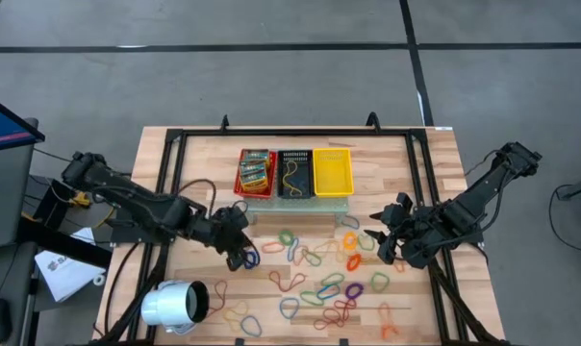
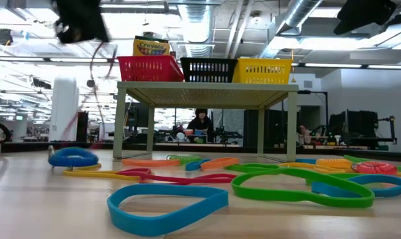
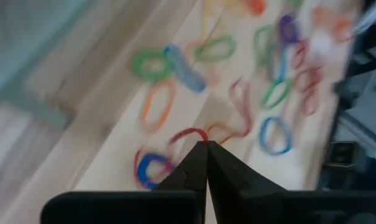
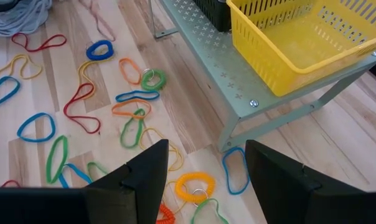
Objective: Pick & Place Office Desk Supplies
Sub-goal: Put the red rubber band into the black bin on the shelf
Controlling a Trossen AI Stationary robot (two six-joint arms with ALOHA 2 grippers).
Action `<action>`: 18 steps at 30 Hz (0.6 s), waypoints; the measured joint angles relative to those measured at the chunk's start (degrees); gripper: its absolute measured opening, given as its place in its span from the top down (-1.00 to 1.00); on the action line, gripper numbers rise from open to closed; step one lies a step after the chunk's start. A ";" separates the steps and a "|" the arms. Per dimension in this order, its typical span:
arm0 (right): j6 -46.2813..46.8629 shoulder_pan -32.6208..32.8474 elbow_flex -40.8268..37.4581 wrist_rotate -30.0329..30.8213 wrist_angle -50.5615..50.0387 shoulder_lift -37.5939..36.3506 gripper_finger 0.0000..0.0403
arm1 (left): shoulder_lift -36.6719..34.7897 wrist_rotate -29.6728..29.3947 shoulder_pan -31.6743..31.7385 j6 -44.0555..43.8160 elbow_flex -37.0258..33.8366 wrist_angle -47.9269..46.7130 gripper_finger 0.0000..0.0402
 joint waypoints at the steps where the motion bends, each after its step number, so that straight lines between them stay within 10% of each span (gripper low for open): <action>1: 0.00 0.00 0.00 0.00 -0.02 0.00 -0.04 | 0.00 -0.07 0.28 1.74 1.30 -0.25 1.00; 18: 0.02 0.00 0.00 -0.02 -0.13 0.00 -0.04 | 0.41 -2.32 18.33 32.62 19.01 5.94 1.00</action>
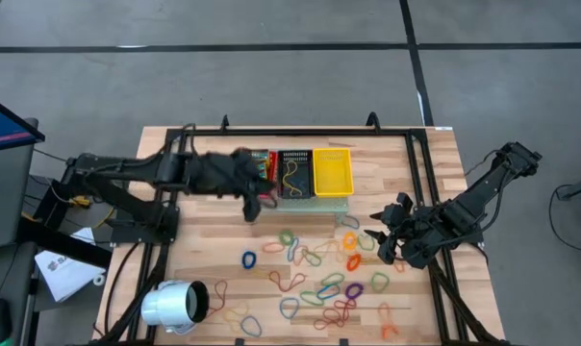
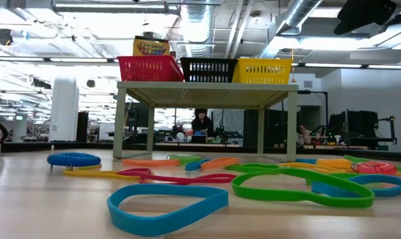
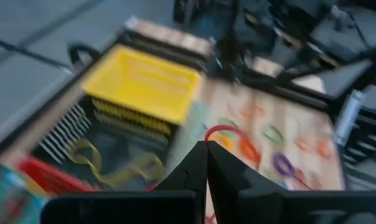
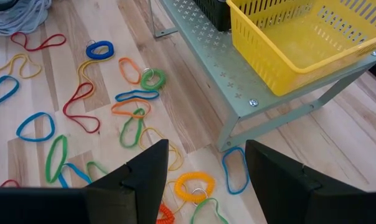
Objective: Pick & Place Office Desk Supplies
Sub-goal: Put the red rubber band into the black bin on the shelf
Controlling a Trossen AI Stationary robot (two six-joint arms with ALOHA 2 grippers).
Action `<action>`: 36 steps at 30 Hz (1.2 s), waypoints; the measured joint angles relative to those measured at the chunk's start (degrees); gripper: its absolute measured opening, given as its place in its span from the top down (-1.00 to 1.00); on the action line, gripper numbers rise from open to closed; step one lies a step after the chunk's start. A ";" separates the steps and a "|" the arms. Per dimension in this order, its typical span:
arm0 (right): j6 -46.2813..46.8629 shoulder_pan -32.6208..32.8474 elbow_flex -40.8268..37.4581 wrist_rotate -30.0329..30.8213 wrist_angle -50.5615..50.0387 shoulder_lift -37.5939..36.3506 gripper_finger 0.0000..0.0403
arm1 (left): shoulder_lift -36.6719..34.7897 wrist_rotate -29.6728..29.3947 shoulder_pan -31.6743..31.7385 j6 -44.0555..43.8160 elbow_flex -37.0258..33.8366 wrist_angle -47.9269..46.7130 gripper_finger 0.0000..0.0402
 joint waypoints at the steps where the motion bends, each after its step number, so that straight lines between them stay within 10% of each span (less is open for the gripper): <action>1: 0.00 0.00 0.00 0.01 0.00 0.00 -0.04 | 0.07 0.05 1.25 1.83 0.42 0.37 1.00; 36: 0.13 0.02 0.00 -0.05 -0.74 0.02 -0.04 | 11.76 2.83 15.16 20.11 0.73 9.91 0.98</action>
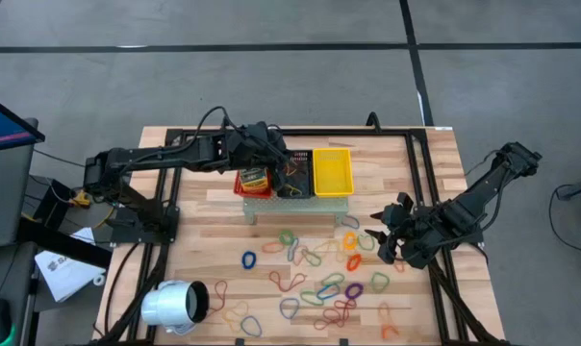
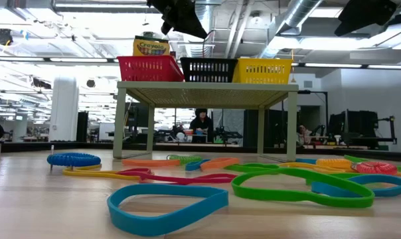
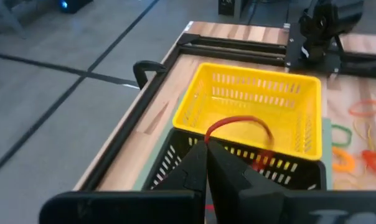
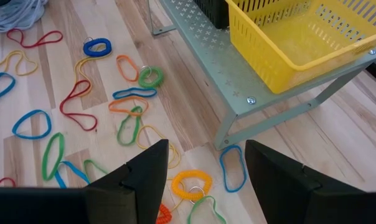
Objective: Pick & Place Office Desk Supplies
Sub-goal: Put the red rubber band into the black bin on the shelf
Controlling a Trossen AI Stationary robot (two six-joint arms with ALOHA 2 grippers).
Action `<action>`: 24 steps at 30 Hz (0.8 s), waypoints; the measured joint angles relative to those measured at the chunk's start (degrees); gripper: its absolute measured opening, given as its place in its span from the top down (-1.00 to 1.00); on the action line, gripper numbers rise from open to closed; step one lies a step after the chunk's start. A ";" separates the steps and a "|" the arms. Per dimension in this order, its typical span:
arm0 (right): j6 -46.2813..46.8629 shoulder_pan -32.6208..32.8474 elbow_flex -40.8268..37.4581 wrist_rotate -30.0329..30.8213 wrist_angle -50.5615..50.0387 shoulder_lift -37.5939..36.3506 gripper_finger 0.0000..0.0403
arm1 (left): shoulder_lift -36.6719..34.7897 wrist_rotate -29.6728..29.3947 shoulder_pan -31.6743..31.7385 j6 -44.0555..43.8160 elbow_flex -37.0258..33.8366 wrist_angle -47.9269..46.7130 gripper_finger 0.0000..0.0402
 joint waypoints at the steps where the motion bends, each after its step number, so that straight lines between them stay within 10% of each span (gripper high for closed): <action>1: 0.00 0.00 0.00 0.00 0.02 0.00 -0.04 | 0.00 -0.02 -0.34 1.67 0.00 -0.23 0.95; 15: 0.00 0.00 0.00 0.00 0.07 0.00 -0.04 | -1.75 2.26 -6.28 2.15 0.00 -13.30 -0.02; 24: 0.00 -0.01 0.00 0.07 0.13 0.00 -0.04 | -3.26 -0.06 -29.58 -18.94 0.02 -33.85 -0.07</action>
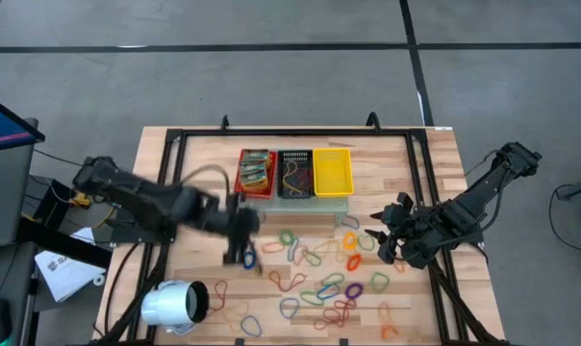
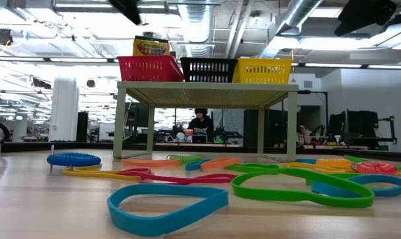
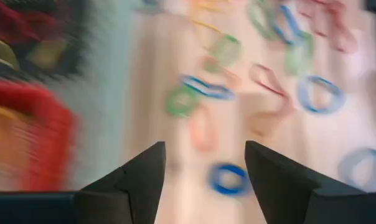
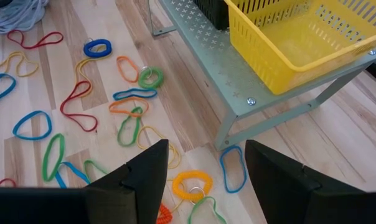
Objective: Pick & Place Office Desk Supplies
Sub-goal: Put the red rubber band into the black bin on the shelf
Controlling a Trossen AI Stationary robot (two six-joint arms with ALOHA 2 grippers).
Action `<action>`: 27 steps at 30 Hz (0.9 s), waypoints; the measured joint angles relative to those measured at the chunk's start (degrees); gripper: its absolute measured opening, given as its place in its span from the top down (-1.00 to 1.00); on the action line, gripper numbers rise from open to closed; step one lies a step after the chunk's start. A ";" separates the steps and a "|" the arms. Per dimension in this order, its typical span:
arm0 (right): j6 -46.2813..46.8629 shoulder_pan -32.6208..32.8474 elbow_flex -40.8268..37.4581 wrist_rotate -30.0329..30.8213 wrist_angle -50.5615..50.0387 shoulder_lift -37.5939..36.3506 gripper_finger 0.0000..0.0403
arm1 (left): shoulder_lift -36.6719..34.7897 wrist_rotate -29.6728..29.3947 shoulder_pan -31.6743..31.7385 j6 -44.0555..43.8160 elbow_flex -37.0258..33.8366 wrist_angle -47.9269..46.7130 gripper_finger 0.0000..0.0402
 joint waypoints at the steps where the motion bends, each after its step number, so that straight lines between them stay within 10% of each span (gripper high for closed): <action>1: 0.00 0.01 0.00 0.03 0.00 0.00 -0.04 | 0.57 0.03 -2.17 -3.12 0.00 -0.48 -0.07; 8: 0.00 0.01 0.00 0.06 0.48 0.00 -0.04 | 7.62 4.22 -11.17 -13.50 0.00 -2.40 -0.02; 27: -0.02 0.01 0.00 -0.20 0.57 5.43 -0.04 | 26.26 24.36 -4.56 -8.75 -0.07 -11.69 -0.02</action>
